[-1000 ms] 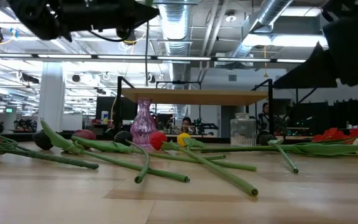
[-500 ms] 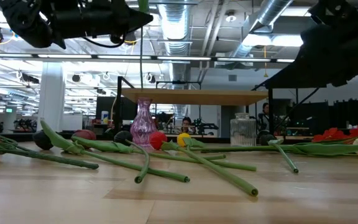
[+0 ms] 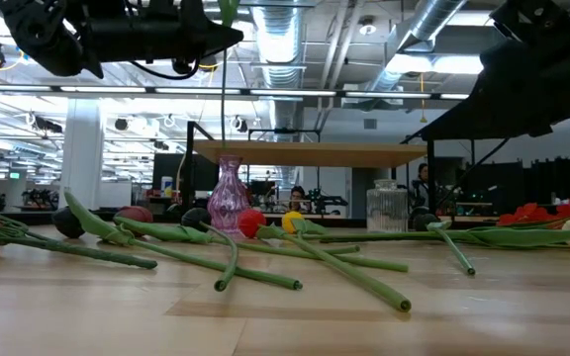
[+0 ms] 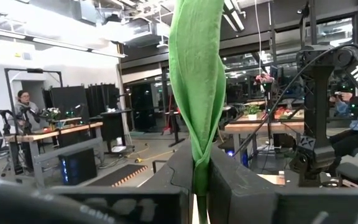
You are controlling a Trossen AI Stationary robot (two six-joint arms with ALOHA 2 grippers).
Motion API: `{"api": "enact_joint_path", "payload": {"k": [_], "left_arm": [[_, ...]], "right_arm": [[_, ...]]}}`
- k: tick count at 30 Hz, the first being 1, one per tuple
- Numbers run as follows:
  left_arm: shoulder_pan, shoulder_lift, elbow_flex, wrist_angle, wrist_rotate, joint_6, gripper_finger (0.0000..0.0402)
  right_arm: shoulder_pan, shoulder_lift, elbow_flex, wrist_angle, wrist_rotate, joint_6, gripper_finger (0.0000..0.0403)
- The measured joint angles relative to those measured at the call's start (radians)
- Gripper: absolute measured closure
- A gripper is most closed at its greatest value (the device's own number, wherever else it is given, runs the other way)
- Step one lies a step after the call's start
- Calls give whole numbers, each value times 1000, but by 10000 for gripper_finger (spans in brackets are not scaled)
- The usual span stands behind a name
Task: Pick and place flowers into a vace then onto a shelf
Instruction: Put the bottom yellow tulip into the violet vase
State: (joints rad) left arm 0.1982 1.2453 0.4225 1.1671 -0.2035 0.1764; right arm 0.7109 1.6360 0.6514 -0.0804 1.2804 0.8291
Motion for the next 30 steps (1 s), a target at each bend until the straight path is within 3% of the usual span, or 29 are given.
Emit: {"api": "enact_joint_path", "payload": {"k": [30], "left_arm": [[0, 0, 0, -7, 11, 18, 395]], "right_arm": [[0, 0, 0, 14, 0, 0, 290]]}}
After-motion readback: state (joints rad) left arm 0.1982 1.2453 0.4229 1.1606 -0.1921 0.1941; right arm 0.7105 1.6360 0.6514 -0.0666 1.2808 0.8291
